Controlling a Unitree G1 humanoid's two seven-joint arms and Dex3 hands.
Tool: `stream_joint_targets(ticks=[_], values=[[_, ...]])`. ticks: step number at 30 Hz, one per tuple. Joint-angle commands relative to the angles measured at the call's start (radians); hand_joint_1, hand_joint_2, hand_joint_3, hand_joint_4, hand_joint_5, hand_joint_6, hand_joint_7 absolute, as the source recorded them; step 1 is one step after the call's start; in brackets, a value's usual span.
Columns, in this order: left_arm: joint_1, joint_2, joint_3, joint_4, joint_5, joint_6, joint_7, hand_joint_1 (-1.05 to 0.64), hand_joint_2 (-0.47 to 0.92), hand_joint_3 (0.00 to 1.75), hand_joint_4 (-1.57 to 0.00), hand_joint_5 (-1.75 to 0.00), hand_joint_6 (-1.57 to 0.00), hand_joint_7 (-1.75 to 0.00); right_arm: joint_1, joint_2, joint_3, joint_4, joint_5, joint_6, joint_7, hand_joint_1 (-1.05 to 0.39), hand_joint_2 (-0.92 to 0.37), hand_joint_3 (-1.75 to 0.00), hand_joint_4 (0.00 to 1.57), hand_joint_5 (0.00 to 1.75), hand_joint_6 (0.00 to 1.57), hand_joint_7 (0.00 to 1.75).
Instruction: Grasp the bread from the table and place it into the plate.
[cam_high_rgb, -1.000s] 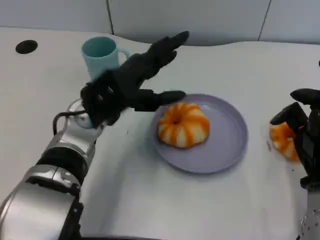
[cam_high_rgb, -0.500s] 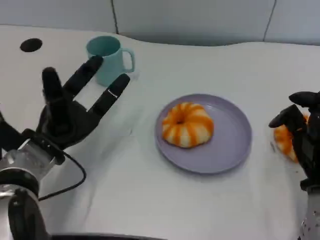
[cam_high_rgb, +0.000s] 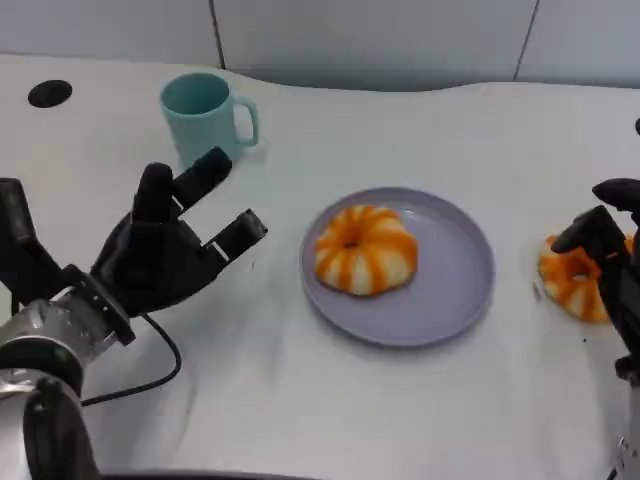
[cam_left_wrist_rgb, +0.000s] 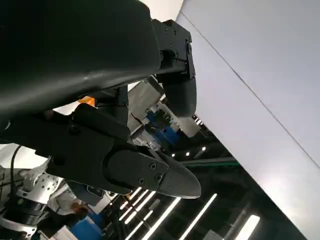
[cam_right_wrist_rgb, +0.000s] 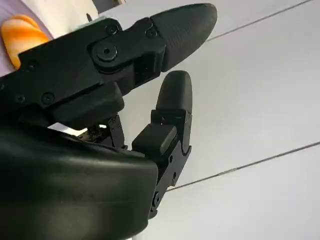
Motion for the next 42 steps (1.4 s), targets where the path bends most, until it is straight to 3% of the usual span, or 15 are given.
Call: stream_joint_targets(ticks=[1,7,20,28,31,32,34,36,42], values=[[-0.007,0.014,0.012,-0.001,0.01,-0.005,0.008,-0.77,0.85,0.02,-0.44,-1.75,-0.33,-1.61,-0.005,-0.013,-0.006,0.01,0.006,-0.013,0.021,-0.52,-0.92,-0.02,0.6,1.75,0.78,0.93],[-0.002,0.01,0.017,-0.001,0.016,-0.013,0.016,-0.8,0.88,0.01,-0.45,-1.75,-0.28,-1.73,-0.01,-0.018,-0.011,0.034,0.007,-0.021,0.037,-0.53,-0.92,-0.03,0.6,1.75,0.78,0.92],[0.066,-0.004,0.022,-0.005,0.035,-0.065,0.023,-0.85,0.92,0.03,-0.4,-1.75,-0.29,-1.67,0.03,0.002,-0.035,0.079,0.014,-0.029,0.052,-0.53,-0.92,-0.01,0.59,1.75,0.77,0.95],[0.057,-0.023,-0.009,-0.015,0.064,-0.073,0.061,-0.79,0.91,0.01,-0.39,-1.75,-0.3,-1.69,0.101,0.043,-0.02,-0.075,0.014,-0.008,-0.003,-0.53,-0.9,0.0,0.58,1.74,0.73,1.02],[0.034,-0.024,-0.005,-0.022,0.063,-0.076,0.068,-0.76,0.9,0.0,-0.39,-1.75,-0.32,-1.71,0.117,0.057,-0.001,-0.17,0.023,0.032,-0.022,-0.51,-0.91,0.0,0.6,1.72,0.75,0.99],[0.024,-0.022,-0.004,-0.025,0.062,-0.078,0.071,-0.71,0.88,0.0,-0.39,-1.75,-0.33,-1.71,0.118,0.057,0.006,-0.199,0.028,0.052,-0.029,-0.51,-0.91,0.0,0.62,1.67,0.79,0.9],[0.009,-0.02,-0.001,-0.03,0.059,-0.086,0.076,-0.68,0.87,0.0,-0.4,-1.75,-0.33,-1.71,0.12,0.053,0.024,-0.249,0.016,0.072,-0.053,-0.51,-0.92,0.0,0.62,1.65,0.82,0.84],[-0.002,-0.02,0.011,-0.033,0.047,-0.085,0.075,-0.67,0.85,0.0,-0.43,-1.75,-0.42,-1.61,0.114,0.038,0.041,-0.278,-0.004,0.083,-0.067,-0.52,-0.92,0.0,0.58,1.71,0.79,0.89],[0.02,-0.032,0.031,-0.032,0.026,-0.079,0.094,-0.68,0.85,0.01,-0.45,-1.75,-0.48,-1.58,0.125,-0.003,0.035,-0.239,0.013,0.098,-0.032,-0.53,-0.92,-0.01,0.58,1.7,0.8,0.88]])
